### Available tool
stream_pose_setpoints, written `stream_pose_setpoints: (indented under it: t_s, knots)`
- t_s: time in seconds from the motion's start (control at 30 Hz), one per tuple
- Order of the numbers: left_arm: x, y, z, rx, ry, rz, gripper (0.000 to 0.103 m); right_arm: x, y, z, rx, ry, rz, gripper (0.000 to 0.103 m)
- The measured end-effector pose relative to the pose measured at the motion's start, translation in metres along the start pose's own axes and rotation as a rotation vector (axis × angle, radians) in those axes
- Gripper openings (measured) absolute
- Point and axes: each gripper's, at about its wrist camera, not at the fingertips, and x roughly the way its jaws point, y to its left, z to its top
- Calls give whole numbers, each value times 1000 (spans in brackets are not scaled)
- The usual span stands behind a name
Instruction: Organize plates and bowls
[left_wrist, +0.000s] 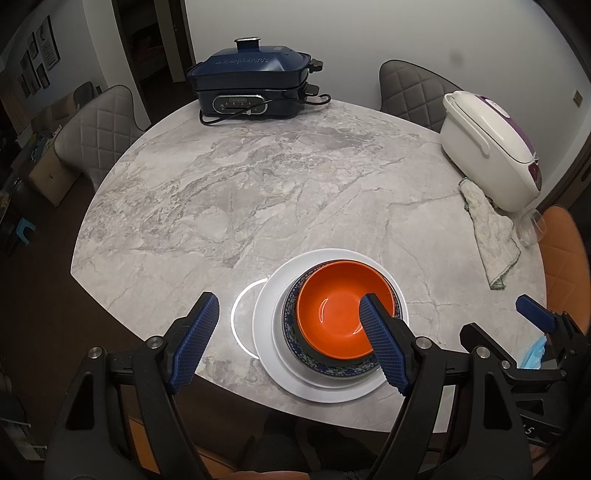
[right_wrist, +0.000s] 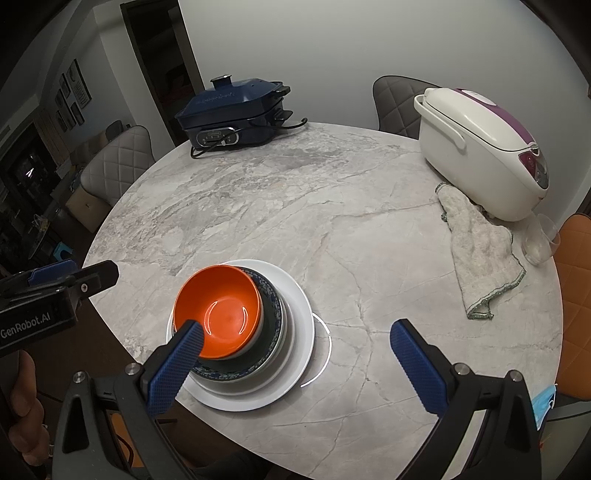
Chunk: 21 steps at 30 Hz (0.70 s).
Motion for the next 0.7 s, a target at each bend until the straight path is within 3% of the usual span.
stream_pose_setpoints:
  t_s: [0.7]
  knots:
    - [4, -1, 2, -12, -31, 32, 78, 9, -4, 3, -2, 17, -4, 103]
